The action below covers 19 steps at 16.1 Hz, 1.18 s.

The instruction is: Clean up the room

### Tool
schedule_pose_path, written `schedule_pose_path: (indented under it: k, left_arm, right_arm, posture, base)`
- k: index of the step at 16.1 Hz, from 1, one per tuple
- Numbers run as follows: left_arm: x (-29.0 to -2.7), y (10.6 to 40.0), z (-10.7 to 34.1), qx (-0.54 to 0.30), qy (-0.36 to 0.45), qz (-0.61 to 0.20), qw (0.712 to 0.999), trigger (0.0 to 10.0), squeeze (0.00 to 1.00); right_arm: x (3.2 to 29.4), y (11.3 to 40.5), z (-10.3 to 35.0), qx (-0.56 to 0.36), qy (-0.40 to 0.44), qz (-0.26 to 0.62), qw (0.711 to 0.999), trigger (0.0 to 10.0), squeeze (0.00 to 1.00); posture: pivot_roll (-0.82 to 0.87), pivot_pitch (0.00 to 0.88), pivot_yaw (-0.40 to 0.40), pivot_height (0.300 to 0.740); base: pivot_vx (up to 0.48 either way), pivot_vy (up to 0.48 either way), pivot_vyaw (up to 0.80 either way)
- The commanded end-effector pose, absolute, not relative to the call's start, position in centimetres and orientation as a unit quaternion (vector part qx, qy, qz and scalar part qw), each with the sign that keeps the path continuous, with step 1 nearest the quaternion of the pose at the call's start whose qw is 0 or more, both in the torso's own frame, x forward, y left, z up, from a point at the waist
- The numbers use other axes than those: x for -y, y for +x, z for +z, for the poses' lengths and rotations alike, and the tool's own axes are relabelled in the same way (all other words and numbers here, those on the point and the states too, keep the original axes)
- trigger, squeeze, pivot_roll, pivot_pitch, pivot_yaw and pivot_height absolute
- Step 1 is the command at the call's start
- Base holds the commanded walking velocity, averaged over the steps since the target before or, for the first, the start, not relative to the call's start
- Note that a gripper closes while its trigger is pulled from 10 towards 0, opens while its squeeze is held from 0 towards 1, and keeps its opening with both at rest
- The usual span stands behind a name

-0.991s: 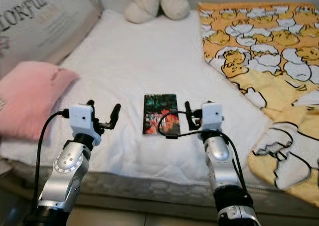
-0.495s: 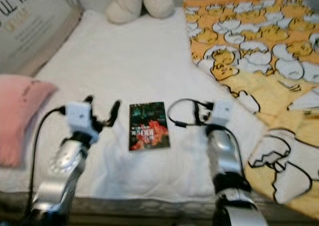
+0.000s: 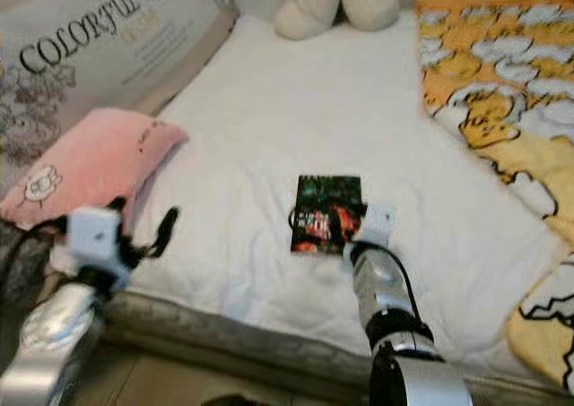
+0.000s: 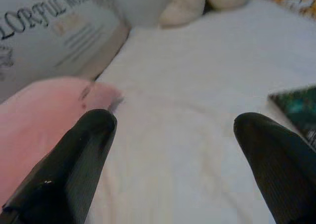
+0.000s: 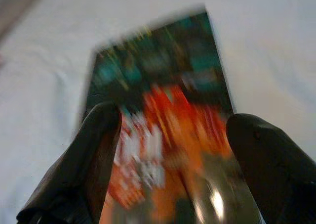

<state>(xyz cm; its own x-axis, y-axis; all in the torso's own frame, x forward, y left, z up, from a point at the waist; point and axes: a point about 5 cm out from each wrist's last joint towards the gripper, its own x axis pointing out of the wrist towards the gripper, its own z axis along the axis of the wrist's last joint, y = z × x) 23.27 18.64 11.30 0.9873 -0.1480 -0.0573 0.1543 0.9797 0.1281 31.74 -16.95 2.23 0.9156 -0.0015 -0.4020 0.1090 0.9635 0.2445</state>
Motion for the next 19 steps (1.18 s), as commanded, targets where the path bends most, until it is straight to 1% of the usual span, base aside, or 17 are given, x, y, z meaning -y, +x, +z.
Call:
schedule_pose_path:
  k: [1,4,7,8,10,12,13,14,15,16,17,19]
  left_arm:
    - [-19.6,22.7,12.1,-0.027,0.076,-0.070,0.994,10.0,0.00]
    - [-20.1,22.2,12.3,-0.035,0.079,-0.065,0.994,10.0,0.00]
    - [-19.1,21.9,12.4,-0.041,0.062,-0.074,0.995,10.0,0.00]
    - [-18.4,21.6,12.4,-0.043,0.031,-0.100,0.994,10.0,0.00]
    - [-17.2,20.8,12.2,-0.051,0.020,-0.150,0.987,10.0,0.00]
    - [-16.7,20.5,11.9,-0.059,0.022,-0.158,0.985,10.0,0.00]
    - [-16.5,20.4,11.7,-0.063,0.019,-0.159,0.985,10.0,0.00]
    - [-16.3,20.4,11.7,-0.065,0.018,-0.160,0.985,10.0,0.00]
    - [-16.0,20.4,11.6,-0.068,0.017,-0.168,0.983,10.0,0.00]
    - [-16.0,20.4,11.6,-0.069,0.018,-0.170,0.983,10.0,0.00]
    - [-16.1,20.4,11.7,-0.069,0.018,-0.169,0.983,10.0,0.00]
    - [-16.3,20.4,11.7,-0.071,0.023,-0.168,0.983,10.0,0.00]
  right_arm:
    - [16.4,31.7,2.0,-0.205,0.107,-0.030,0.972,10.0,0.00]
    - [16.1,31.6,2.1,-0.195,0.080,-0.031,0.977,10.0,0.00]
    - [16.2,31.3,1.6,-0.205,0.081,-0.048,0.974,10.0,0.00]
    - [16.3,31.3,1.6,-0.211,0.096,-0.057,0.971,10.0,0.00]
    - [16.4,31.8,2.1,-0.201,0.102,-0.060,0.972,10.0,0.00]
    - [16.4,32.5,3.1,-0.177,0.109,-0.053,0.977,10.0,0.00]
    - [16.4,32.6,3.3,-0.175,0.130,-0.055,0.975,10.0,0.00]
    - [16.5,32.5,3.0,-0.185,0.144,-0.062,0.970,10.0,0.00]
    - [16.7,31.1,1.0,-0.242,0.185,-0.087,0.948,10.0,0.00]
    - [16.8,30.5,0.2,-0.267,0.200,-0.095,0.938,10.0,0.00]
    - [16.7,30.3,-0.1,-0.277,0.207,-0.095,0.934,10.0,0.00]
    - [15.7,29.8,-0.7,-0.308,0.204,-0.054,0.928,10.0,0.00]
  posture:
    - [0.12,0.110,0.228,0.740]
    - [0.12,0.119,0.227,0.740]
    - [0.11,0.123,0.221,0.740]
    - [0.11,0.129,0.217,0.740]
    - [0.10,0.134,0.207,0.740]
    - [0.09,0.135,0.200,0.740]
    - [0.08,0.134,0.200,0.740]
    - [0.08,0.135,0.202,0.740]
    - [0.09,0.133,0.206,0.740]
    - [0.09,0.133,0.206,0.740]
    - [0.10,0.129,0.208,0.740]
    - [0.10,0.117,0.207,0.740]
  base:
    - [0.000,0.000,0.00]
    - [0.000,0.000,0.00]
    - [0.000,0.000,0.00]
    - [0.000,0.000,0.00]
    - [0.000,0.000,0.00]
    - [0.000,0.000,0.00]
    - [0.000,0.000,0.00]
    - [0.000,0.000,0.00]
    - [0.000,0.000,0.00]
    - [0.000,0.000,0.00]
    - [0.000,0.000,0.00]
    - [0.000,0.000,0.00]
